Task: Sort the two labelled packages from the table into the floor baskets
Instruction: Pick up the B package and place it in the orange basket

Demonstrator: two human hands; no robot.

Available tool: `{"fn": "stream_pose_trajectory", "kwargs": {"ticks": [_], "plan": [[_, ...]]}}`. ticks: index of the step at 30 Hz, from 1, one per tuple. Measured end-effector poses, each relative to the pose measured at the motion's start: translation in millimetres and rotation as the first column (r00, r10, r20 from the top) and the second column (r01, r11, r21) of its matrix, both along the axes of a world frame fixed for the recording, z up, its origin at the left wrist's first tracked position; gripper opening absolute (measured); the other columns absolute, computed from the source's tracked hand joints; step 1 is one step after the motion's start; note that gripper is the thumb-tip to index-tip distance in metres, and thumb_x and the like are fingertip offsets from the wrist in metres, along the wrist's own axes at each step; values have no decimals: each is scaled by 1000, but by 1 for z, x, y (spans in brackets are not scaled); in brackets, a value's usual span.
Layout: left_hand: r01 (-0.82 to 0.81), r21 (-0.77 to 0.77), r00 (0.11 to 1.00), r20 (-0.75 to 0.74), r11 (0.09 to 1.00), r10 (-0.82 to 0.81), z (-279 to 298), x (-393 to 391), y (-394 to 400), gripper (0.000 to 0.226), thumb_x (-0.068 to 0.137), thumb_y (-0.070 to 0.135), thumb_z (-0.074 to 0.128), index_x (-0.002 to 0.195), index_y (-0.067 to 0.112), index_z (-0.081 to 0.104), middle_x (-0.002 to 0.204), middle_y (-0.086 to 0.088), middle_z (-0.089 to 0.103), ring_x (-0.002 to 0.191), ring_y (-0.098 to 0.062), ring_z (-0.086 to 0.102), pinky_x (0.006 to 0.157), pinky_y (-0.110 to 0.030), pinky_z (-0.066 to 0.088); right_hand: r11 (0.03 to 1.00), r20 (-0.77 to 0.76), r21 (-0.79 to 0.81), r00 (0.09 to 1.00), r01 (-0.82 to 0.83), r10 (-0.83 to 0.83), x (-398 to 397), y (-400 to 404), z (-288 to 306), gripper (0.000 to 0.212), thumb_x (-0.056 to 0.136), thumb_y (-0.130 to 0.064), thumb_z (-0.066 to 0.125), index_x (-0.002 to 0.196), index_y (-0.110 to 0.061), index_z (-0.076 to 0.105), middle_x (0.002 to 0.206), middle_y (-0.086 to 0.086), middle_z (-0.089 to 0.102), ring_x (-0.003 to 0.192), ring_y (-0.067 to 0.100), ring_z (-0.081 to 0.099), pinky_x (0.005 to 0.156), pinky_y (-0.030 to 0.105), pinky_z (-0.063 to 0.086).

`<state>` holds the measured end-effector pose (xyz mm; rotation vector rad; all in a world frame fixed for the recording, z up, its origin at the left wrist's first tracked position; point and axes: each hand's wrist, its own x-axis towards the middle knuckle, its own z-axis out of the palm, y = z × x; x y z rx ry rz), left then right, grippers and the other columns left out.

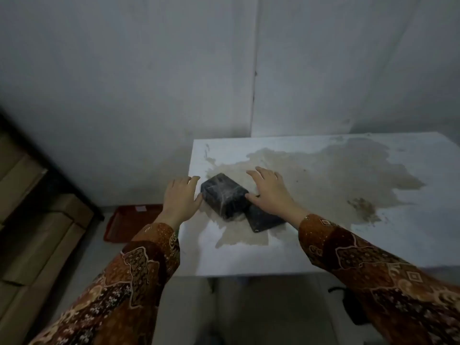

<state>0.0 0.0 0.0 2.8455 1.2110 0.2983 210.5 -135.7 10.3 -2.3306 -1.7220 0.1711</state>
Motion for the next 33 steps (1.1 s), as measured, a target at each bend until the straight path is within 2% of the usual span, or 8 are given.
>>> {"fn": "stream_pose_trajectory", "kwargs": {"ticks": [7, 15, 18, 20, 23, 26, 30, 33], "plan": [[79, -147, 990, -102, 986, -94, -70, -10, 25, 51, 88, 27, 55, 136, 12, 43, 134, -14, 54, 121, -33, 50, 104, -42, 35, 989, 158, -36, 976, -146, 150, -21, 12, -67, 70, 84, -35, 61, 144, -17, 31, 156, 18, 25, 144, 35, 22, 115, 53, 23], [231, -236, 963, -84, 944, -256, -100, 18, 85, 86, 84, 24, 66, 151, 18, 13, 161, -16, 9, 148, -32, 12, 119, -47, 19, 981, 355, -53, 914, -189, 196, -30, 42, -109, 74, 80, -17, 66, 145, -20, 31, 151, 12, 38, 140, 32, 34, 112, 54, 28], [317, -231, 928, -123, 920, -351, -109, 28, 103, 89, 84, 24, 67, 152, 19, 10, 162, -12, 9, 149, -29, 7, 120, -48, 8, 981, 331, -30, 925, -190, 189, -26, 50, -112, 73, 80, -17, 66, 145, -17, 32, 149, 12, 42, 138, 33, 37, 111, 54, 29], [360, -248, 924, -40, 899, -381, -112, 31, 112, 85, 85, 22, 66, 152, 18, 14, 161, -11, 16, 149, -28, 12, 120, -48, 7, 981, 292, -10, 938, -194, 189, -22, 55, -106, 70, 82, -21, 65, 144, -15, 33, 149, 11, 43, 139, 33, 36, 113, 53, 27], [425, -300, 899, 248, 854, -360, -107, 40, 126, 68, 84, 12, 66, 145, 14, 34, 152, -14, 37, 142, -31, 31, 118, -46, 23, 977, 151, 85, 972, -196, 182, -9, 66, -85, 63, 82, -22, 66, 139, -10, 42, 144, 14, 48, 136, 33, 40, 115, 48, 22], [496, -453, 830, 497, 740, -252, -85, 59, 141, 59, 79, 12, 73, 132, 15, 48, 133, -10, 55, 122, -22, 52, 105, -41, 44, 975, -183, 199, 973, -102, 139, 9, 77, -55, 64, 74, -15, 73, 132, -8, 46, 134, 15, 53, 124, 29, 47, 110, 44, 33], [556, -569, 785, 599, 606, -158, -48, 81, 155, 53, 74, 21, 80, 121, 20, 55, 113, 12, 61, 104, 3, 59, 89, -16, 51, 962, -541, 262, 837, 81, 77, 33, 88, -13, 53, 81, -24, 70, 128, -22, 44, 120, -3, 56, 107, 5, 54, 91, 12, 45], [538, -681, 760, 647, 496, 63, -25, 91, 150, 58, 66, 34, 82, 119, 28, 58, 112, 12, 64, 101, 1, 63, 81, -17, 56, 944, -733, 240, 680, 229, 21, 46, 87, 6, 43, 86, -33, 63, 124, -31, 44, 113, -12, 59, 100, -3, 61, 81, 12, 53]]}}
